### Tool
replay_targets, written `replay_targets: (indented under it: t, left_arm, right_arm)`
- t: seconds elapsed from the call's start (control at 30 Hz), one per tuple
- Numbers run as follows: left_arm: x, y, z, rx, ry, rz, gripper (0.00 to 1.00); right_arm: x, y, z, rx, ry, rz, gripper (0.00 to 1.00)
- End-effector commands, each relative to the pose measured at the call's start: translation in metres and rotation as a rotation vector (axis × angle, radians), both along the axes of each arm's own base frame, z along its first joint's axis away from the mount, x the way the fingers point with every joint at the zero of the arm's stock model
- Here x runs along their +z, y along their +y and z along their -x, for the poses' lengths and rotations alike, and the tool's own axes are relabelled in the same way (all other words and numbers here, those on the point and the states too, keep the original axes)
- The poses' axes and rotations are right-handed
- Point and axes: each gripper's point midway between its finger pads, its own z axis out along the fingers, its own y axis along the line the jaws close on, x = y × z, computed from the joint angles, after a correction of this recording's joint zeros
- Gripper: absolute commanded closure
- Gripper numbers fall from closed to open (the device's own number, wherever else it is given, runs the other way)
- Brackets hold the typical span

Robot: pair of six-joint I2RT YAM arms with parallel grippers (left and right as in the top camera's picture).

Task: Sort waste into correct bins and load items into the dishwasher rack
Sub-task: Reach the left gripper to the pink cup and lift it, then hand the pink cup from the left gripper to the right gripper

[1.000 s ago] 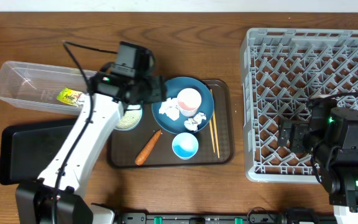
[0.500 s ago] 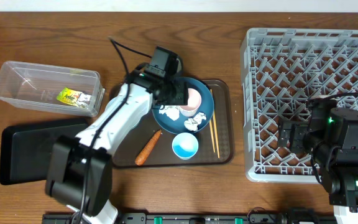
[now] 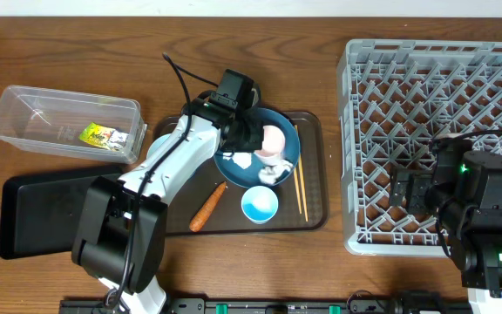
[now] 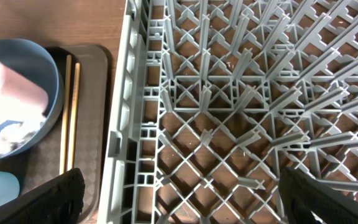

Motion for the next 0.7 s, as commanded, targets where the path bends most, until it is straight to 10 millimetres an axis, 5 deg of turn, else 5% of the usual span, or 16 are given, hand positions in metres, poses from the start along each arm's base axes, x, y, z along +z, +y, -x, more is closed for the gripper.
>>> replay_targets:
  t: [0.0, 0.2, 0.43, 0.53, 0.67]
  left_arm:
    - [-0.004, 0.004, 0.004, 0.005, 0.014, -0.014, 0.94]
    - [0.018, 0.013, -0.001, 0.039, 0.011, 0.045, 0.94]
    - [0.092, 0.039, -0.024, 0.181, -0.049, 0.354, 0.94]
    - [0.118, 0.04, -0.027, 0.207, -0.022, 0.525, 0.94]
    - [0.126, 0.035, -0.014, 0.281, 0.138, 0.652, 0.94]
  right_arm:
    - [0.009, 0.003, -0.001, 0.012, -0.021, -0.004, 0.01]
    - [0.009, 0.003, -0.002, 0.012, -0.022, -0.005, 0.01]
    - [0.023, 0.009, -0.027, 0.025, -0.109, -0.037, 0.01]
    - [0.022, 0.03, -0.046, 0.119, -0.122, -0.114, 0.01]
    - [0.022, 0.079, -0.06, 0.398, -0.14, -0.265, 0.01]
